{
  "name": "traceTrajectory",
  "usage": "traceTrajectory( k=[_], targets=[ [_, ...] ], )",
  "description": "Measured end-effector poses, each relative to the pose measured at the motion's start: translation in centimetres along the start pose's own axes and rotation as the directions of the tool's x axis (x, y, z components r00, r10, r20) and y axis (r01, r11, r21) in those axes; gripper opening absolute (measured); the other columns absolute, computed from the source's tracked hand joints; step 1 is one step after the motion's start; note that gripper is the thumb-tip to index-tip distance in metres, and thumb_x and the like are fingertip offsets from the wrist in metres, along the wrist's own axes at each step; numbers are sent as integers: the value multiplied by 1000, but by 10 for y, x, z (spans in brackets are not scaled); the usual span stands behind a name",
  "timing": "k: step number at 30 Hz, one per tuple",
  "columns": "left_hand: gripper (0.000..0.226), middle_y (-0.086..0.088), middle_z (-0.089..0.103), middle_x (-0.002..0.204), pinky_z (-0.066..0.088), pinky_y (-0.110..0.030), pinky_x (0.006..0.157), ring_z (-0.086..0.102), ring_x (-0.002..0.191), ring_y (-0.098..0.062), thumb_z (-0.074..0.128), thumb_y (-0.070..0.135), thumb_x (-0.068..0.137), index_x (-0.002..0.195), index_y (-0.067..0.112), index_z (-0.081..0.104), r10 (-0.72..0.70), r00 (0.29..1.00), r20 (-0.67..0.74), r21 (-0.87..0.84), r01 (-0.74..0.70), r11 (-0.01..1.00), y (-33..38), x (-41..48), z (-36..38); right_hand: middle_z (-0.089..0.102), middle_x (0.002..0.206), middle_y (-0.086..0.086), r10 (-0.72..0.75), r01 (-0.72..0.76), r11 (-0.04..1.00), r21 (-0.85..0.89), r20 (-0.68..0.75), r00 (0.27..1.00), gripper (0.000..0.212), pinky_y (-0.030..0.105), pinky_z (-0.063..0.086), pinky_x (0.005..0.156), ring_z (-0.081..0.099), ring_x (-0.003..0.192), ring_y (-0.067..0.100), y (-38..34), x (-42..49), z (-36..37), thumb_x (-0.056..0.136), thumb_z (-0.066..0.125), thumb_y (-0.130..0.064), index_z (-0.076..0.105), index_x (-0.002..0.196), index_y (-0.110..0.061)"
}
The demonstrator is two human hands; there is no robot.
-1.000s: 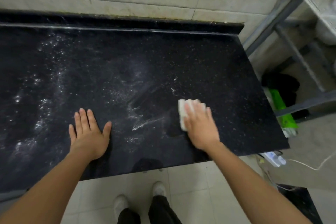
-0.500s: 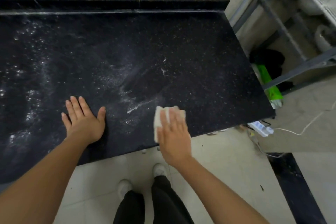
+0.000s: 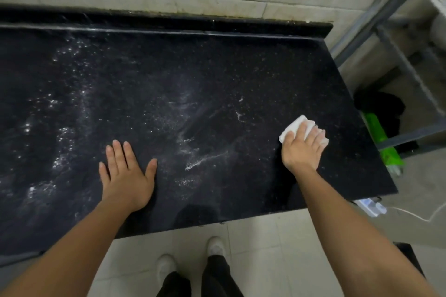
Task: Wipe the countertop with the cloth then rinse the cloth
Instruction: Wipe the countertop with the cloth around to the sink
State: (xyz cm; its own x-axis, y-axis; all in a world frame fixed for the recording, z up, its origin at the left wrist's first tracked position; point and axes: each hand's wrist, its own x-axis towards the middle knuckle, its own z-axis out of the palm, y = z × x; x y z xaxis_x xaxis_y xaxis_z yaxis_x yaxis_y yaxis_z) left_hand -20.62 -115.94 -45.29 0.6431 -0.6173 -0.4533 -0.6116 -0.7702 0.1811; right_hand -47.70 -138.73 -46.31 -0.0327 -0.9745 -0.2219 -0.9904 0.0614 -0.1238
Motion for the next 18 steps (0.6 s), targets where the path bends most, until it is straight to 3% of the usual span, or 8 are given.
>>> traceTrajectory(
  k=[5, 7, 9, 11, 13, 14, 16, 18],
  targets=[
    [79, -8, -28, 154, -13, -41, 115, -28, 141, -21, 5, 60, 90, 146, 11, -22, -12, 1000, 16, 12, 12, 1000, 0, 3, 1, 19, 149, 22, -401, 390, 913, -120, -87, 912, 59, 53, 13, 113, 17, 135, 41, -82, 12, 9, 95, 7, -29, 9, 149, -7],
    [79, -8, -30, 153, -13, -41, 115, -29, 140, -21, 5, 60, 90, 146, 11, -23, -18, 999, 32, 12, 17, 1000, 1, 3, -1, 27, 146, 20, -724, 709, 681, -182, -20, 690, 62, 55, 18, 109, 24, 130, 42, -106, -20, 16, 91, 3, -26, 13, 149, -6],
    [79, -8, -31, 152, -13, -41, 115, -29, 140, -21, 4, 60, 91, 145, 11, -23, -20, 999, 40, 7, 20, 1000, 2, 2, -3, 10, 159, 9, -871, 886, 448, -118, 164, 462, 55, 47, 2, 118, 6, 145, 33, -106, -56, 24, 100, 8, -31, 4, 152, -14],
    [78, -8, -32, 152, -13, -42, 115, -29, 140, -21, 5, 59, 91, 145, 11, -24, -18, 999, 52, -2, 18, 1000, 2, 1, -6, 5, 160, -1, -899, 923, 381, -46, 212, 382, 52, 39, 0, 120, 3, 147, 25, -93, -54, 8, 103, 18, -35, 7, 153, -22],
    [77, -8, -33, 151, -13, -42, 115, -30, 139, -21, 5, 58, 92, 144, 10, -25, -15, 999, 52, -5, 15, 1000, 2, 1, -6, 32, 144, 6, -859, 852, 492, -178, 64, 509, 49, 47, 28, 110, 34, 129, 34, -74, -19, 0, 98, 27, -29, 26, 146, -19],
    [77, -8, -33, 151, -14, -41, 115, -31, 139, -21, 5, 58, 92, 144, 10, -25, -16, 999, 47, -8, 17, 1000, 2, 1, -6, 37, 132, 10, -762, 739, 636, -222, -28, 647, 48, 49, 35, 101, 41, 118, 35, -68, 5, -5, 95, 27, -27, 31, 141, -15],
    [76, -8, -33, 151, -15, -41, 114, -31, 139, -21, 5, 57, 92, 143, 10, -26, -18, 999, 39, -16, 19, 1000, 2, 2, -5, 29, 143, 16, -464, 449, 880, -152, -75, 883, 54, 51, 24, 110, 29, 130, 38, -65, 44, -11, 97, 16, -30, 23, 146, -9],
    [76, -8, -33, 151, -15, -40, 114, -31, 139, -22, 6, 57, 93, 143, 10, -26, -18, 999, 35, -21, 19, 1000, 2, 2, -4, 17, 154, 19, -205, 203, 976, -83, -28, 978, 55, 49, 10, 115, 13, 140, 37, -94, 52, -9, 100, 15, -33, 11, 150, -10]
  ],
)
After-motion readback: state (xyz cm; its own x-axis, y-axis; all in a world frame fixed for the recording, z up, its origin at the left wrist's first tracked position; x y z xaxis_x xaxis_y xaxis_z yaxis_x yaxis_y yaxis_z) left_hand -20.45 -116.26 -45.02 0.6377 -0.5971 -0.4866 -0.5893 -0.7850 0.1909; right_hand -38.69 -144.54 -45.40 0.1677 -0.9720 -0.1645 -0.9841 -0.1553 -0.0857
